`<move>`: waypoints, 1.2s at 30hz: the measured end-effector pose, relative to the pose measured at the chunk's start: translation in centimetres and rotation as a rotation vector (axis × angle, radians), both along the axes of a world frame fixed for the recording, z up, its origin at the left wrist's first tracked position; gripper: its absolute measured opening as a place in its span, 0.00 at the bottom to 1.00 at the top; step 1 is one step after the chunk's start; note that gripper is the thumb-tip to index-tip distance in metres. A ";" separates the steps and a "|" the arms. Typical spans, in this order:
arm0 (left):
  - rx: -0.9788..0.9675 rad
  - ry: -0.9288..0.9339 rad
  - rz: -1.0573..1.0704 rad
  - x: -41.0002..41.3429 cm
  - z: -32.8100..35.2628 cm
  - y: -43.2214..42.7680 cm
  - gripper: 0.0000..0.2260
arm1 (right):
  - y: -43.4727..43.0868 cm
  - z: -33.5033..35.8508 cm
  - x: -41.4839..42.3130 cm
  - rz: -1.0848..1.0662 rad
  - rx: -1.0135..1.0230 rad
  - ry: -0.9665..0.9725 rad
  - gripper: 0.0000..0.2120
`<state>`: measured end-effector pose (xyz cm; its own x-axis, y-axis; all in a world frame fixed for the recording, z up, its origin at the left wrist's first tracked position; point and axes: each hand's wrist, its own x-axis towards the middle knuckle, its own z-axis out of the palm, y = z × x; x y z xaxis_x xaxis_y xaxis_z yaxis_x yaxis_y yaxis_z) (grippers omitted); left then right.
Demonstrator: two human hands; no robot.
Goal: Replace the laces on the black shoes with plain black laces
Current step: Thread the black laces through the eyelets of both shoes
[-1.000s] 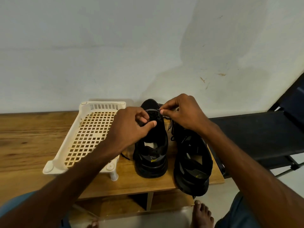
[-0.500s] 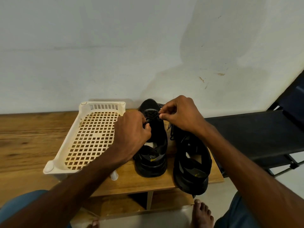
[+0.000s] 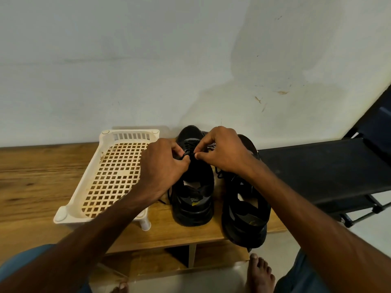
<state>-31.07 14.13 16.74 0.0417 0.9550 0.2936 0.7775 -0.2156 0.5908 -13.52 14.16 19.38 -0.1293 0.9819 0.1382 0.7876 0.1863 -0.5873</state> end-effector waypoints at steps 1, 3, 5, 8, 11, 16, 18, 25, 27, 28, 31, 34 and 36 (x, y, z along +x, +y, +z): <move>-0.001 0.001 0.002 0.0 0.0 0.0 0.05 | 0.0 -0.1 -0.2 -0.004 0.000 -0.013 0.03; -0.008 0.010 0.006 0.0 -0.1 0.1 0.05 | -0.1 -0.4 -0.6 -0.012 0.017 -0.031 0.03; -0.010 0.016 0.008 -0.1 -0.2 0.1 0.05 | -0.1 -0.6 -1.0 -0.016 0.046 -0.039 0.04; -0.017 0.012 0.000 -0.2 -0.3 0.1 0.05 | -0.2 -0.7 -1.5 -0.034 0.076 -0.016 0.04; -0.038 0.005 -0.010 -0.4 -0.1 0.3 0.05 | -0.1 -0.6 -1.5 -0.056 0.051 0.027 0.03; -0.033 0.004 -0.010 -0.4 -0.1 0.3 0.06 | -0.1 -1.2 -1.4 -0.064 -0.022 0.135 0.03; -0.034 0.002 -0.016 -0.5 -0.1 0.2 0.06 | -0.2 -1.5 -1.6 -0.115 -0.017 0.160 0.03; -0.072 -0.066 -0.097 -1.1 0.1 0.5 0.05 | -0.7 -2.0 -2.7 -0.154 0.029 0.118 0.00; -0.120 -0.100 -0.120 -1.3 0.2 0.8 0.05 | -0.8 -2.1 -2.7 -0.149 0.028 0.103 0.01; -0.135 -0.108 -0.128 -1.4 0.2 0.9 0.05 | -0.9 -2.1 -2.7 -0.144 0.028 0.095 0.01; -0.186 -0.169 -0.151 -1.6 0.1 1.3 0.05 | -1.0 -1.7 -2.3 -0.132 0.039 0.030 0.03; -0.217 -0.195 -0.170 -1.8 0.1 1.5 0.04 | -0.8 -1.2 -1.8 -0.118 0.036 -0.066 0.07; -0.207 -0.164 -0.173 -1.6 0.0 1.5 0.04 | -0.6 -1.1 -1.6 -0.072 -0.029 -0.023 0.06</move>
